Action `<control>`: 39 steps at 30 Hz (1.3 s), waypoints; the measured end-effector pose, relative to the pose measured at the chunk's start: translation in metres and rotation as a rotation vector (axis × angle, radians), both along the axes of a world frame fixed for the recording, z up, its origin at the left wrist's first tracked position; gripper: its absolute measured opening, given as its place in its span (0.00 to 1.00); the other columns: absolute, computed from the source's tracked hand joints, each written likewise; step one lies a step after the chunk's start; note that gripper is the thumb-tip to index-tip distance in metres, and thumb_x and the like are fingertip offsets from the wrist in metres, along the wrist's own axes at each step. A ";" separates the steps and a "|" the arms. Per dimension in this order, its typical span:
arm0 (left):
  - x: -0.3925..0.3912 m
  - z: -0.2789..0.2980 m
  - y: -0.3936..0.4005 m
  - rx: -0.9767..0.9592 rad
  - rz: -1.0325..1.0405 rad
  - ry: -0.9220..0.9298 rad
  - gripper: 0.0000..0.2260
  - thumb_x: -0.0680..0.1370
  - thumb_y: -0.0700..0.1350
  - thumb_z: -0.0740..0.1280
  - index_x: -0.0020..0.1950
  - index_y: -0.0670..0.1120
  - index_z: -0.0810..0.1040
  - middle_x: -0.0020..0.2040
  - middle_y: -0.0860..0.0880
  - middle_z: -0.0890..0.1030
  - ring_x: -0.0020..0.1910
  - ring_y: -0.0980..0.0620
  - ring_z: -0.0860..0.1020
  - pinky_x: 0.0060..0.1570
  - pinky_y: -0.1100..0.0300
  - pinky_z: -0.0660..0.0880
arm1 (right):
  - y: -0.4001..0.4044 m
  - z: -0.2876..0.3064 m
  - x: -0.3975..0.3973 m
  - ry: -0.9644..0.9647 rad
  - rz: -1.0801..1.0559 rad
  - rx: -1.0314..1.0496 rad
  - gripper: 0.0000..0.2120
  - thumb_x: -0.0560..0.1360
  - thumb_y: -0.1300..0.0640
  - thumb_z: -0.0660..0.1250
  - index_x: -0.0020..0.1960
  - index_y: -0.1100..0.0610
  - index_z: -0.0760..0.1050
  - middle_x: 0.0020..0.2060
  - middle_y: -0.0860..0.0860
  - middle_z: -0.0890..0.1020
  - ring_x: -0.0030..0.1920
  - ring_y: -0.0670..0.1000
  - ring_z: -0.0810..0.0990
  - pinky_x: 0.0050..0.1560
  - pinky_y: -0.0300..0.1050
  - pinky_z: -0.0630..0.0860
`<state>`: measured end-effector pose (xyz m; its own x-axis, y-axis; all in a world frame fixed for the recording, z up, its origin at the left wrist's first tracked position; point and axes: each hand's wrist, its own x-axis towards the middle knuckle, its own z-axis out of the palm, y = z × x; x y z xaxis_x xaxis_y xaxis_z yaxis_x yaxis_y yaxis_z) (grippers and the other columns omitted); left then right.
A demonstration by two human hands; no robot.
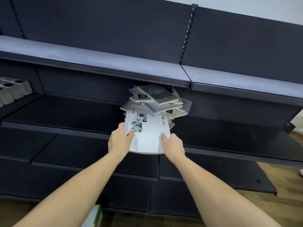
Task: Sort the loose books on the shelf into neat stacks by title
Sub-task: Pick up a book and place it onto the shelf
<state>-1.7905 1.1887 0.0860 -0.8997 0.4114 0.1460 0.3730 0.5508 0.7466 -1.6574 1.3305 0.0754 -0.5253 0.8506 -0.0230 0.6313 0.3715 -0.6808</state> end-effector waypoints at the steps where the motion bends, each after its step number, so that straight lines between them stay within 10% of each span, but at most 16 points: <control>1: 0.004 0.001 -0.004 -0.001 0.007 0.003 0.18 0.80 0.52 0.62 0.69 0.50 0.68 0.44 0.50 0.80 0.36 0.50 0.78 0.34 0.54 0.77 | -0.004 0.001 0.003 0.004 0.001 0.007 0.22 0.82 0.40 0.55 0.54 0.59 0.70 0.47 0.53 0.79 0.46 0.57 0.80 0.45 0.51 0.76; 19: 0.013 0.038 -0.072 0.174 0.202 0.157 0.14 0.80 0.50 0.63 0.66 0.50 0.71 0.41 0.51 0.78 0.38 0.49 0.77 0.32 0.57 0.70 | -0.050 0.031 -0.017 0.062 0.166 0.012 0.22 0.82 0.40 0.54 0.53 0.59 0.69 0.47 0.53 0.77 0.47 0.57 0.77 0.44 0.50 0.72; 39: -0.053 0.052 0.075 0.164 -0.047 0.108 0.17 0.80 0.52 0.63 0.68 0.50 0.70 0.51 0.51 0.79 0.32 0.49 0.77 0.31 0.56 0.73 | 0.063 0.056 -0.040 0.111 -0.082 0.080 0.24 0.83 0.41 0.55 0.61 0.62 0.71 0.48 0.54 0.78 0.44 0.52 0.77 0.38 0.47 0.71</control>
